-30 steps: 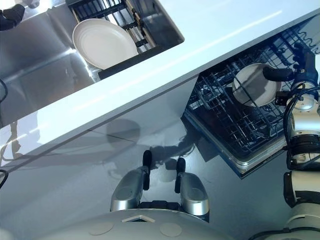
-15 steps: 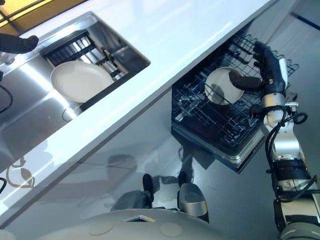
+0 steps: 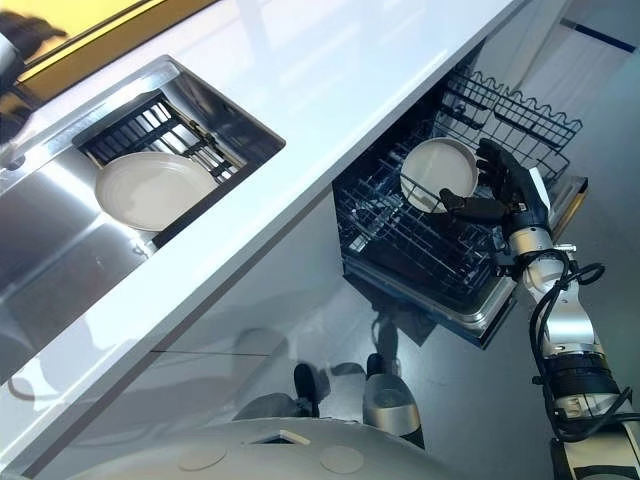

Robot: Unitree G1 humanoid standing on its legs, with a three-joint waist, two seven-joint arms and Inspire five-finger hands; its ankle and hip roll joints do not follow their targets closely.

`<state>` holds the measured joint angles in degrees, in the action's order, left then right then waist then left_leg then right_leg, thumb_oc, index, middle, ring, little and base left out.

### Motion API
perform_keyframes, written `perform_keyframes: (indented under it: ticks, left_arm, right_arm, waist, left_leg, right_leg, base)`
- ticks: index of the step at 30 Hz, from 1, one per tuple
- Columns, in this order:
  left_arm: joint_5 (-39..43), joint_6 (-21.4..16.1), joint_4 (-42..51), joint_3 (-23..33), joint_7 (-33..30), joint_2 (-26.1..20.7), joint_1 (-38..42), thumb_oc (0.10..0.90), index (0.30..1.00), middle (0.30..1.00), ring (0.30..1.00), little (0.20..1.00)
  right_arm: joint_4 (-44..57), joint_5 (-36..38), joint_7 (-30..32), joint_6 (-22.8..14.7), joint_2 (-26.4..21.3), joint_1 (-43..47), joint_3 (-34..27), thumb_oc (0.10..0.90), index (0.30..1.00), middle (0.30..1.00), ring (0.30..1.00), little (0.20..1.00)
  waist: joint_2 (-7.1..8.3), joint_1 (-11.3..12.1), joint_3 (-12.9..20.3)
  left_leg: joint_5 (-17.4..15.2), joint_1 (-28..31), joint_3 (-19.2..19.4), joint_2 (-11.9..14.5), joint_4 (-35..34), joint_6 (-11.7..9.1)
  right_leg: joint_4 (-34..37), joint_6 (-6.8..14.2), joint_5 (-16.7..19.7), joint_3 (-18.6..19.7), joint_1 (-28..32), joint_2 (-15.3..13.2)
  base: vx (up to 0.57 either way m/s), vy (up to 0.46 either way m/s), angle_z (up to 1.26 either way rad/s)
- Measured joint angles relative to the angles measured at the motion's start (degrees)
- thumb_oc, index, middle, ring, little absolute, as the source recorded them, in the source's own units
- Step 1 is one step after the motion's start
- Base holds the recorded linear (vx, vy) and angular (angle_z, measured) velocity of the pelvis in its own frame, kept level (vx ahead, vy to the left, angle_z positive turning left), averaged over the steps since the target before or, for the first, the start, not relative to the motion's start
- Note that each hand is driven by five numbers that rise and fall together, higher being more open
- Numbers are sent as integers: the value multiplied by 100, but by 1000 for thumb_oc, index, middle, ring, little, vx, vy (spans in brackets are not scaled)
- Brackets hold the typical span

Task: Pick up plates and place into dishwasher.

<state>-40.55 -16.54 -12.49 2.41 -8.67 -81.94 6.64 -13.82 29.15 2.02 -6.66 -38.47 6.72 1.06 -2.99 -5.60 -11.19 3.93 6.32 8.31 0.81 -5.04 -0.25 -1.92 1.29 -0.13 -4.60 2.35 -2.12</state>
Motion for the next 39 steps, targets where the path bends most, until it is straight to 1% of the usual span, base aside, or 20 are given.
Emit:
perform_keyframes:
  ticks: [2, 5, 7, 11, 16, 23, 27, 33, 39]
  left_arm:
    - [-6, -6, 124, 1, 179, 1, -353, 800, 900, 900, 900, 900]
    - [-4, -3, 215, 19, 279, 1, -629, 800, 900, 900, 900, 900]
    - [-1, -2, 266, 21, 365, 1, -664, 800, 900, 900, 900, 900]
    - [10, 0, 284, 101, 442, 2, -666, 800, 900, 900, 900, 900]
    - [13, -8, 751, 306, 664, 14, -936, 800, 900, 900, 900, 900]
    - [13, -137, 1035, 309, 1034, 29, -1040, 800, 900, 900, 900, 900]
    - [72, -281, 1176, 308, 1379, 29, -1060, 800, 900, 900, 900, 900]
    - [749, -280, 1426, 307, 1981, 23, -1060, 800, 900, 900, 900, 900]
    - [1161, -248, 1745, 308, 2456, 20, -1060, 800, 900, 900, 900, 900]
  right_arm:
    - [37, 128, 10, -50, 169, -11, 2, 800, 900, 900, 900, 900]
    - [80, 128, 19, -58, 187, -65, 29, 800, 900, 900, 900, 900]
    - [80, 129, 38, -58, 187, -90, 40, 800, 900, 900, 900, 900]
    - [80, 131, 90, -58, 186, -97, 99, 800, 900, 900, 900, 900]
    - [79, 139, 156, -58, 186, -238, 185, 800, 900, 900, 900, 900]
    - [79, 143, 166, -58, 187, -238, 186, 800, 900, 900, 900, 900]
    - [79, 144, 176, -58, 189, -239, 189, 800, 900, 900, 900, 900]
    - [78, 144, 274, -57, 189, -239, 195, 800, 900, 900, 900, 900]
    - [79, 141, 275, -55, 203, -249, 195, 800, 900, 900, 900, 900]
  waist:
    - [0, 68, 1]
    - [1, 150, 3]
    - [6, 213, 6]
    - [11, 264, 11]
    - [13, 263, 187]
    - [14, 223, 200]
    - [7, 207, 212]
    - [-7, 219, 223]
    - [-8, 216, 224]
  left_leg:
    - [5, -2, -6, 1, 1, -10]
    - [6, -12, -34, -6, 1, -10]
    - [8, -16, -47, -8, 1, -7]
    - [23, -27, -67, -1, 2, 11]
    - [23, -77, -103, -6, 2, 7]
    - [22, -57, -100, -1, 2, 5]
    - [15, 3, -101, 0, 1, -4]
    - [14, -4, -108, -4, 1, -6]
    - [11, -13, -109, -5, 1, -9]
  right_leg:
    - [0, 0, 0, -24, 0, -2]
    - [1, 1, 0, -48, 3, -20]
    - [1, 1, -1, -61, 6, -24]
    - [11, 1, 0, -86, 13, -17]
    - [94, 0, 1, -116, 21, -16]
    - [103, 0, 1, -114, 42, -10]
    - [140, 0, 1, -114, 110, -8]
    - [152, 0, 1, -116, 110, -6]
    - [194, 13, 13, -116, 121, -6]
  base:
    - [-26, -4, 3]
    - [-15, -8, 5]
    - [0, 0, 0]
    - [-5, -9, 2]
    - [0, -14, 3]
    - [0, 0, 0]
    - [0, 0, 0]
    - [0, 0, 0]
    - [0, 0, 0]
